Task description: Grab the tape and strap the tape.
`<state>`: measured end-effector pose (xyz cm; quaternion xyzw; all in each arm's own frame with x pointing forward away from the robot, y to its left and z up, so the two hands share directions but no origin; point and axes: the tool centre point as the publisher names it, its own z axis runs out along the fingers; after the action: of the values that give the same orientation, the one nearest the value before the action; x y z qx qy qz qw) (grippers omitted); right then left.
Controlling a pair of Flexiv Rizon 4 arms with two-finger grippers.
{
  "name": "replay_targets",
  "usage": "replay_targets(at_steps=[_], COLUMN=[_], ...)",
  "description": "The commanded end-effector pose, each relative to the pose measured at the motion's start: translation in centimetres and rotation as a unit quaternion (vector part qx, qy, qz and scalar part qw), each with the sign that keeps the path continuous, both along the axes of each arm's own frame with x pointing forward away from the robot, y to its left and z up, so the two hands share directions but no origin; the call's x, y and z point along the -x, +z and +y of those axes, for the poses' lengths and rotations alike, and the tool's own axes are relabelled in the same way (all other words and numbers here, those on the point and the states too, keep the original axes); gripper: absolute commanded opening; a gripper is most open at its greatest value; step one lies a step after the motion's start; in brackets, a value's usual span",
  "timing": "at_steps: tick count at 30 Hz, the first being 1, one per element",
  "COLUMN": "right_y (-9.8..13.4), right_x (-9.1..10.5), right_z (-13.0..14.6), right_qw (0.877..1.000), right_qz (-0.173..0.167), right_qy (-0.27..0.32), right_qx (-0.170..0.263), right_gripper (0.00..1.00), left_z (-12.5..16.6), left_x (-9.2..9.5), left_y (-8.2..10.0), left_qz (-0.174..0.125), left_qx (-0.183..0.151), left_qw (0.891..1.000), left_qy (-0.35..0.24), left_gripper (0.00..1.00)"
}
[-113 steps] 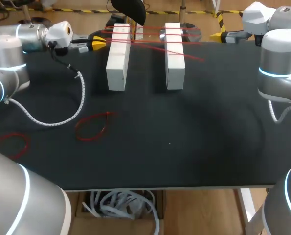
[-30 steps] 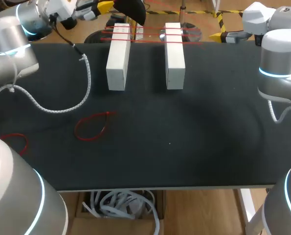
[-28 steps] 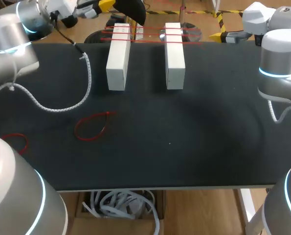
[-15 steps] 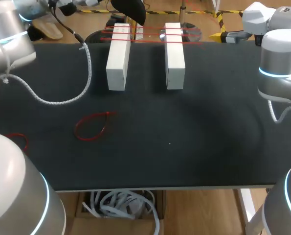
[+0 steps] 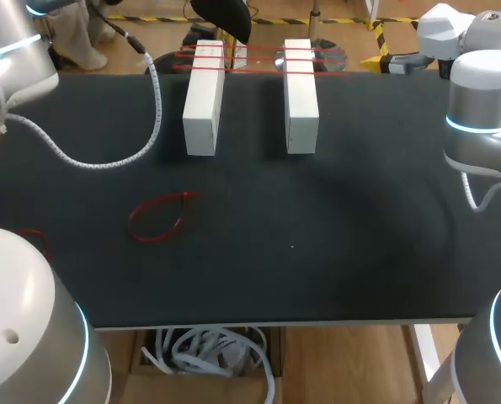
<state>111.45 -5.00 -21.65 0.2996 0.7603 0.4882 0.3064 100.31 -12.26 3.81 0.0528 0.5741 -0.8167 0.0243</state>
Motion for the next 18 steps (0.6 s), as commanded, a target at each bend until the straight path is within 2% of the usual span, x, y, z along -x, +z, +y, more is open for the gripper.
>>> replay_targets(at_steps=[1, 6, 8, 9, 18], right_y=[0.0, 0.0, 0.0, 0.0, 0.0], right_x=[0.0, 0.0, 0.0, 0.0, 0.0], right_z=[0.0, 0.0, 0.0, 0.0, 0.0], right_qw=[1.000, 1.000, 1.000, 1.000, 1.000], right_qz=[0.000, 0.000, 0.000, 0.000, 0.000], right_qy=[0.000, 0.000, 0.000, 0.000, 0.000], right_qx=[0.000, 0.000, 0.000, 0.000, 0.000], right_gripper=[1.00, 1.00, 1.00, 1.00, 1.00], left_z=[0.4, 1.2, 1.4, 1.5, 2.1], left_x=[0.9, 1.6, 1.9, 2.0, 2.8], left_y=[1.1, 1.9, 2.3, 2.4, 2.7], left_qz=[0.002, -0.003, -0.012, -0.012, -0.011], left_qx=[-0.006, -0.015, -0.009, -0.017, -0.027], left_qw=[1.000, 1.000, 1.000, 1.000, 1.000], left_qy=[0.009, 0.000, -0.004, -0.002, -0.004], left_gripper=[0.00, 0.00, 0.00, 0.00, 0.00])
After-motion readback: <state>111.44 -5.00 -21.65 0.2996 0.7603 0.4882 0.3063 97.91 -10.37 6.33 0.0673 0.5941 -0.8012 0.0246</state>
